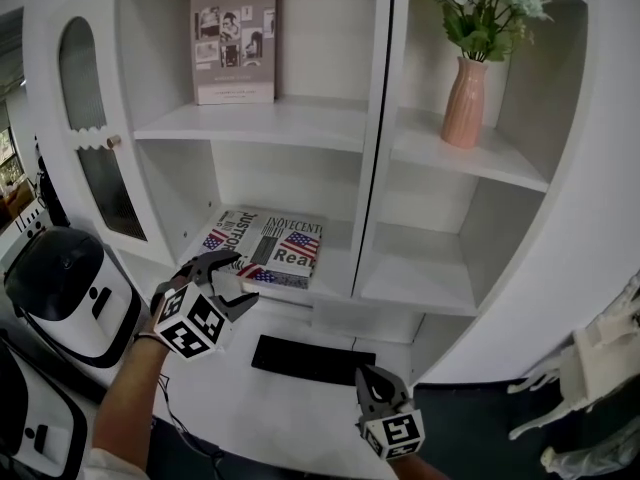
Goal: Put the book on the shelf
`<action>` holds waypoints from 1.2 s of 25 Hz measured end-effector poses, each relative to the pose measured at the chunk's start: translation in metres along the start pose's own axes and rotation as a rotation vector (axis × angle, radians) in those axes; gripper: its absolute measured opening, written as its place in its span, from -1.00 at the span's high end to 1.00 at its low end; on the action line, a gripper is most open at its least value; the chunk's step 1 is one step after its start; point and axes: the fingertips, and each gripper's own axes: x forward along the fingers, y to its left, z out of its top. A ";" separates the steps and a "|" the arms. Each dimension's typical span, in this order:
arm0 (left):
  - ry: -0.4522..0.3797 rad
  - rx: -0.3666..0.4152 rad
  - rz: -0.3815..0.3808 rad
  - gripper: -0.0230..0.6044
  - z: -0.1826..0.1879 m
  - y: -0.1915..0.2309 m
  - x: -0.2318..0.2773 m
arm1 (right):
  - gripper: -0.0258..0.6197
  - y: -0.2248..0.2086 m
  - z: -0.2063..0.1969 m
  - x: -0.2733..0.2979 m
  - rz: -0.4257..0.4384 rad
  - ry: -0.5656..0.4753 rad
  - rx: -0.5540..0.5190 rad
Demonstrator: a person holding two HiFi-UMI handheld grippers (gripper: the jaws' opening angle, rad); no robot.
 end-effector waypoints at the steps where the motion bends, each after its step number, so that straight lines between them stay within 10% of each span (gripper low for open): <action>1: -0.030 -0.042 0.020 -0.04 0.002 0.000 -0.005 | 0.91 0.001 0.001 0.000 0.003 -0.001 -0.002; 30: -0.280 -0.661 0.471 -0.03 -0.038 -0.069 -0.121 | 0.91 0.032 0.022 0.001 0.082 -0.040 -0.023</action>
